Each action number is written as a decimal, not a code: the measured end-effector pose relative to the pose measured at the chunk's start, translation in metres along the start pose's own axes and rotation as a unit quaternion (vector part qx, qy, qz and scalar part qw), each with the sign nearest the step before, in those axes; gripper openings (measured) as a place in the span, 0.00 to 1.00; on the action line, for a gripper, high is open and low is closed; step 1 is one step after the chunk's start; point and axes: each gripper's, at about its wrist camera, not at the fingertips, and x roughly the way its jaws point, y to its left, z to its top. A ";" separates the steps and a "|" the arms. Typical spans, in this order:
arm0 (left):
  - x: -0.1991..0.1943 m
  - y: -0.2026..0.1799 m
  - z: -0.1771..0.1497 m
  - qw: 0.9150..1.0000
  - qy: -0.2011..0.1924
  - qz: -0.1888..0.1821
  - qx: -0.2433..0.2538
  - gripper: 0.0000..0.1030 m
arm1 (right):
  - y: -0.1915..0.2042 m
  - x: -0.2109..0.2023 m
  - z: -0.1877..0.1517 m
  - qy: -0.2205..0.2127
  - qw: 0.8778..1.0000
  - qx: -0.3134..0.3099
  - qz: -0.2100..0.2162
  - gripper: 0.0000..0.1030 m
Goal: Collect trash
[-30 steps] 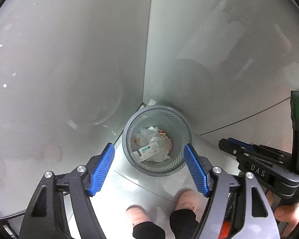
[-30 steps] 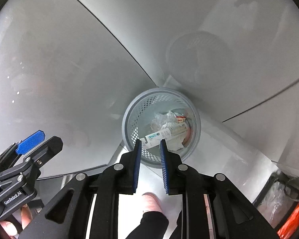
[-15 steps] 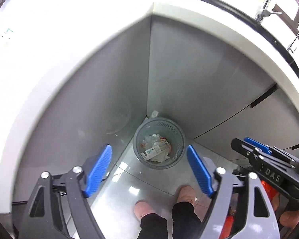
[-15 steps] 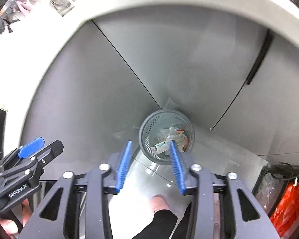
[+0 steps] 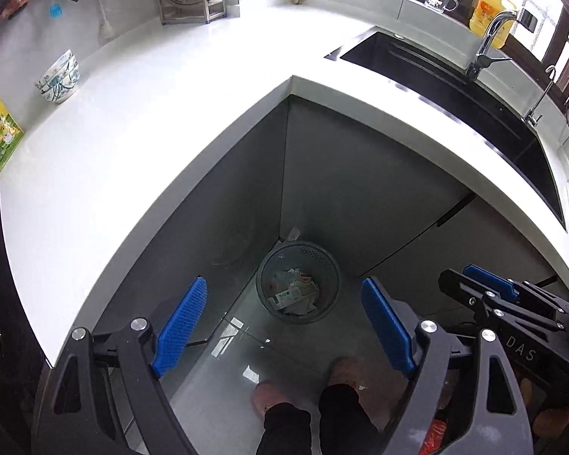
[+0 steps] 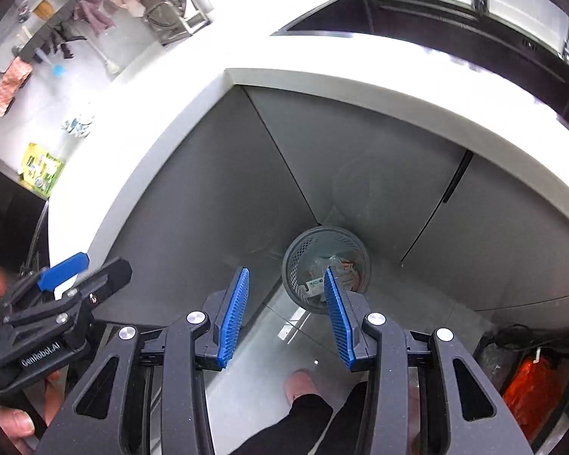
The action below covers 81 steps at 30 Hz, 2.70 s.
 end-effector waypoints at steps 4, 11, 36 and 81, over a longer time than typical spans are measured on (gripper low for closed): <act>-0.020 0.000 0.001 1.000 -0.006 0.001 0.000 0.80 | 0.005 -0.019 -0.002 -0.003 1.000 0.000 -0.003 0.39; -0.044 0.001 0.004 1.000 -0.016 0.008 -0.002 0.82 | 0.008 -0.039 0.003 -0.017 1.000 0.003 0.003 0.39; -0.086 -0.011 0.011 0.998 -0.054 0.020 -0.013 0.85 | 0.012 -0.082 0.013 -0.036 0.999 -0.028 0.010 0.41; -0.094 -0.005 0.022 0.996 -0.067 0.047 -0.021 0.93 | 0.018 -0.087 0.031 -0.050 0.998 -0.044 0.013 0.42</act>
